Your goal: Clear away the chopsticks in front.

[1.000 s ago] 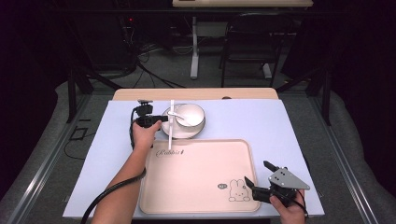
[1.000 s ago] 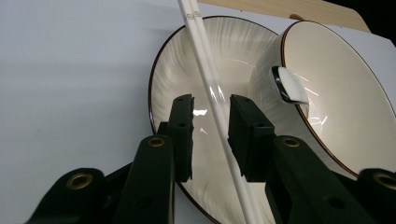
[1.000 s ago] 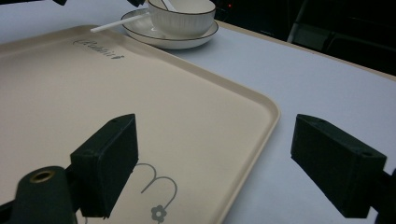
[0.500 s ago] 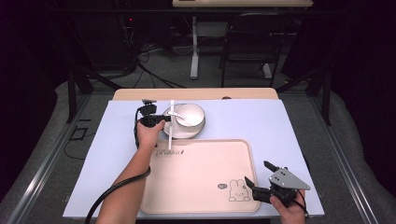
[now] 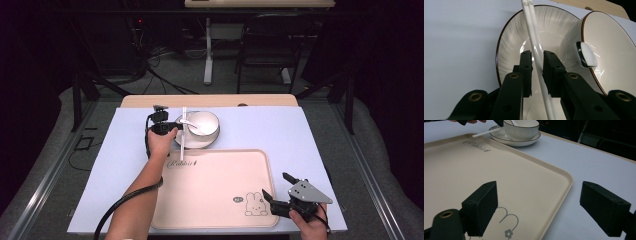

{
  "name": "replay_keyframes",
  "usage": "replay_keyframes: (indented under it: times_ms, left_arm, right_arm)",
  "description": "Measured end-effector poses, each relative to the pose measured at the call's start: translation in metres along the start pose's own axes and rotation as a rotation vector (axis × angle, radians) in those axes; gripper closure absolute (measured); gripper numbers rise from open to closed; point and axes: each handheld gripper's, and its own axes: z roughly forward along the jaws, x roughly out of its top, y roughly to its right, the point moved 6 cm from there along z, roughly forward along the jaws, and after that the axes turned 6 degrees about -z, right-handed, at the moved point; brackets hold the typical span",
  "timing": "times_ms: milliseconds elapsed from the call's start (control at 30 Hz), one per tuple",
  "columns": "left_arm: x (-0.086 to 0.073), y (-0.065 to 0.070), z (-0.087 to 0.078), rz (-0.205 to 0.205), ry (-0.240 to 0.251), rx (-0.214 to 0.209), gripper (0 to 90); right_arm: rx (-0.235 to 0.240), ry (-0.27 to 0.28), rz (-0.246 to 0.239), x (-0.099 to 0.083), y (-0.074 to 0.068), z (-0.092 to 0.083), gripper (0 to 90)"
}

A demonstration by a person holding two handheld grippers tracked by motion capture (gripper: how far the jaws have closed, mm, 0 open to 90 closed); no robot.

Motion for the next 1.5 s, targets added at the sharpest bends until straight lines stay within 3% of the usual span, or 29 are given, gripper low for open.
replay_keyframes:
  times_ms: [200, 733, 900, 1500]
  left_arm:
    - [0.001, -0.003, 0.0, -0.011, 0.009, 0.032, 79.5]
    - [0.003, -0.005, 0.004, -0.016, -0.013, 0.055, 81.0]
    - [0.001, -0.009, 0.008, -0.007, -0.027, 0.099, 80.3]
    - [-0.001, -0.01, 0.014, -0.006, -0.044, 0.108, 83.9]
  right_arm:
    - [0.002, 0.0, -0.003, 0.0, 0.0, 0.0, 14.5]
    - [0.002, 0.001, -0.002, 0.0, 0.0, 0.0, 14.5]
    - [0.004, 0.001, -0.002, 0.0, 0.0, 0.0, 14.5]
    - [0.007, -0.002, -0.005, 0.0, 0.0, 0.001, 14.5]
